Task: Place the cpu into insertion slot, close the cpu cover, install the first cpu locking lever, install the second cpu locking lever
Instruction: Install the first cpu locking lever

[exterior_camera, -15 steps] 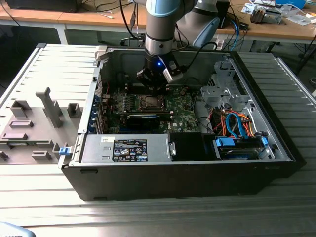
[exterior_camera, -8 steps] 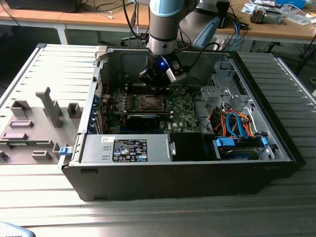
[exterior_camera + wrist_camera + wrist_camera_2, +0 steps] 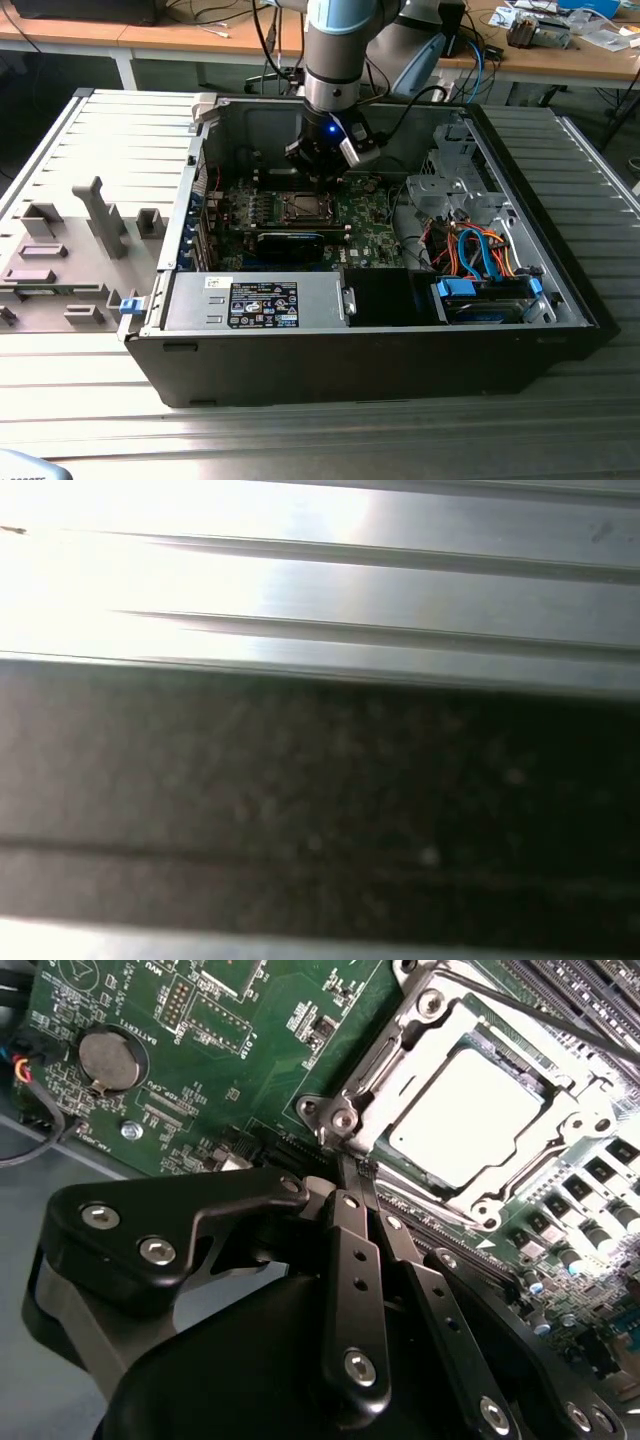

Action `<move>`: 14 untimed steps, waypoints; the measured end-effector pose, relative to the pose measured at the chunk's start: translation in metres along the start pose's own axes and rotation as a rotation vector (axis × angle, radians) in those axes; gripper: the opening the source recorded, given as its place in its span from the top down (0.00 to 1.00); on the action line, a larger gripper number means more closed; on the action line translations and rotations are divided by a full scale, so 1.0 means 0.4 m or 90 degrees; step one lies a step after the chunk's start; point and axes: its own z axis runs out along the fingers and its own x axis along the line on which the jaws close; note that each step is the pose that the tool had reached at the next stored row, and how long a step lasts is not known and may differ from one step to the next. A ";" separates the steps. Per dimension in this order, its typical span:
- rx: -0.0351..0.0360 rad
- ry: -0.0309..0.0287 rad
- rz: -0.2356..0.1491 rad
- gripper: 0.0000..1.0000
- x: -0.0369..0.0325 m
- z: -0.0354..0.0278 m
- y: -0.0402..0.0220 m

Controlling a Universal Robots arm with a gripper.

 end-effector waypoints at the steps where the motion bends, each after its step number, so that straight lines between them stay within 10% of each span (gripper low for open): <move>1: 0.0003 0.0002 0.000 0.89 0.000 -0.005 0.000; 14: 0.0122 0.0012 0.000 0.89 0.002 -0.017 -0.021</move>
